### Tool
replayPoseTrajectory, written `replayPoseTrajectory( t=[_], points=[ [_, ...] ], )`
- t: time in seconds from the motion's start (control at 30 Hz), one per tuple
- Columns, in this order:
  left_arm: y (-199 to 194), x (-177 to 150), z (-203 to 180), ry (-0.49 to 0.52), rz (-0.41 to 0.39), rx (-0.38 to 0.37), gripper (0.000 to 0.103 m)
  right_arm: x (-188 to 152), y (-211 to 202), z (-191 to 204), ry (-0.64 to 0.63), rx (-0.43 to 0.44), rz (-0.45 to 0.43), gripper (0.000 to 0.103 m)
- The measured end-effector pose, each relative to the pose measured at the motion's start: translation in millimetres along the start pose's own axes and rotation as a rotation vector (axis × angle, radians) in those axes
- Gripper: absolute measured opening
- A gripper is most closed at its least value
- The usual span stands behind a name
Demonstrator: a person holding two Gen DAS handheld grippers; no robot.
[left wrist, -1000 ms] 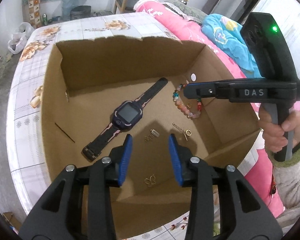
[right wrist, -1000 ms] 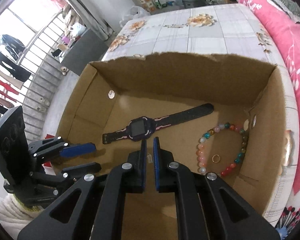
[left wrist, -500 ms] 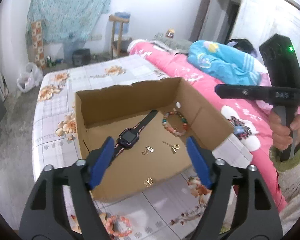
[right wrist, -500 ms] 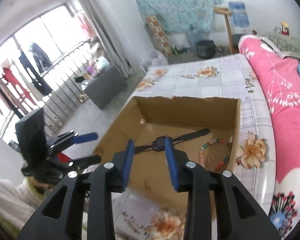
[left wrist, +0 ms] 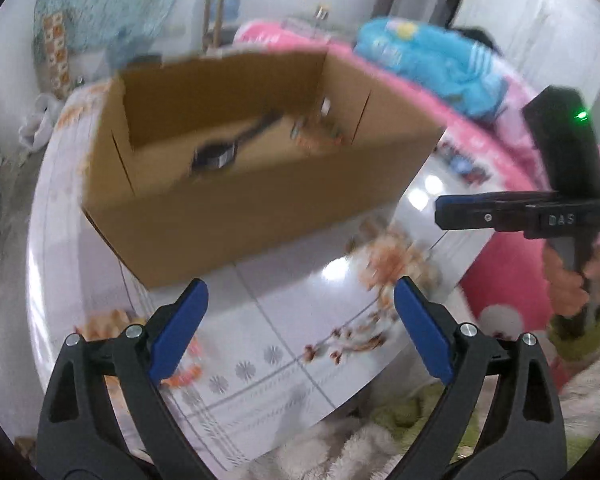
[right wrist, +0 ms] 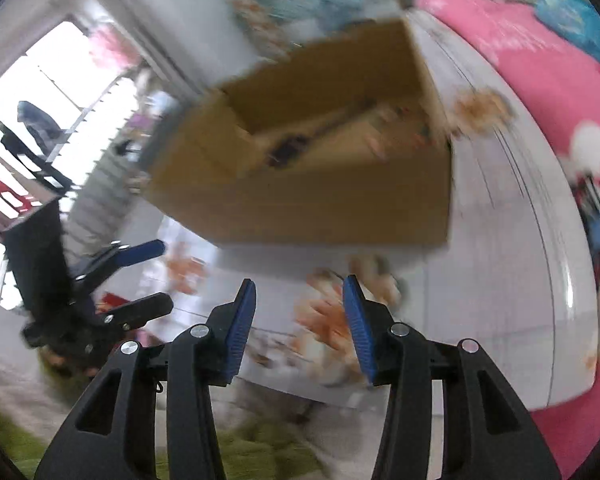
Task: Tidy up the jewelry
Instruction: 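Move both open tools from the box back over the flower mat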
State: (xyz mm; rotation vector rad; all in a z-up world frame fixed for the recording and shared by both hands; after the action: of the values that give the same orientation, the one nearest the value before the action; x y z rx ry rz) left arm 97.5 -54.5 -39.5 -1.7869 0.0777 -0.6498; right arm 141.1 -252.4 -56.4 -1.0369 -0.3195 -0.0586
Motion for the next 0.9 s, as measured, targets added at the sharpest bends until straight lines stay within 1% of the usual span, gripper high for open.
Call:
replayPoseTrajectory(
  t=[0.07,0.1,0.17,0.2,0.23,0.27,0.3,0.33,0.37,0.4,0.43,0.47,0.5,0.53,0.7,0.9],
  points=[
    [20,-4,0,-0.008,0.04,0.041,0.09,-9,16,-11,0.021,-0.112,0.015,0.045],
    [27,-7,-1,-0.006,0.052,0.058,0.09,-11,20,-13,0.024,-0.147,0.017,0.045],
    [45,-8,0,-0.009,0.085,0.105,0.09,-16,28,-20,0.024,-0.261,0.019,0.045],
    [50,-9,1,-0.02,0.097,0.124,0.09,-18,30,-24,0.02,-0.318,0.014,0.049],
    [57,-10,2,-0.031,0.111,0.14,0.09,-19,32,-27,0.021,-0.356,0.013,0.054],
    [62,-11,3,-0.039,0.12,0.144,0.09,-20,34,-29,0.024,-0.378,0.014,0.062],
    [65,-11,3,-0.043,0.127,0.151,0.09,-21,36,-32,0.029,-0.4,0.014,0.064],
    [68,-11,3,-0.039,0.124,0.185,0.09,-22,38,-36,0.031,-0.425,0.012,0.065],
    [70,-10,4,-0.035,0.121,0.2,0.092,-22,39,-36,0.024,-0.439,0.005,0.069],
    [70,-10,4,-0.037,0.115,0.197,0.093,-22,40,-36,0.008,-0.474,-0.005,0.075],
    [71,-9,3,-0.039,0.109,0.197,0.094,-22,44,-36,-0.006,-0.498,-0.008,0.076],
    [72,-9,3,-0.042,0.106,0.203,0.095,-23,46,-33,-0.017,-0.51,-0.008,0.078],
    [71,-9,3,-0.048,0.102,0.202,0.095,-23,48,-31,-0.033,-0.525,-0.015,0.083],
    [71,-9,3,-0.049,0.101,0.205,0.095,-23,48,-30,-0.039,-0.53,-0.016,0.085],
    [69,-12,3,-0.051,0.104,0.204,0.095,-27,50,-34,-0.035,-0.514,-0.026,0.097],
    [70,-10,2,-0.052,0.102,0.206,0.095,-25,51,-34,-0.031,-0.504,-0.041,0.097]
  ],
)
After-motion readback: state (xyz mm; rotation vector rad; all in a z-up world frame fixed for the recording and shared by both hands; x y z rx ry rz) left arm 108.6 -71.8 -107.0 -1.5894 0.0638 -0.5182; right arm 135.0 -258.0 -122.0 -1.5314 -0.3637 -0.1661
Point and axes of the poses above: each gripper's, at about its wrist camera, not at the fingertips, and y roughly the way its jaws point, z to its left, x to its top, the point moved 8 cm from there along y, roughly the way its jaws point, and after that the axes turned 13 degrees about z, right-handed, at the moved point
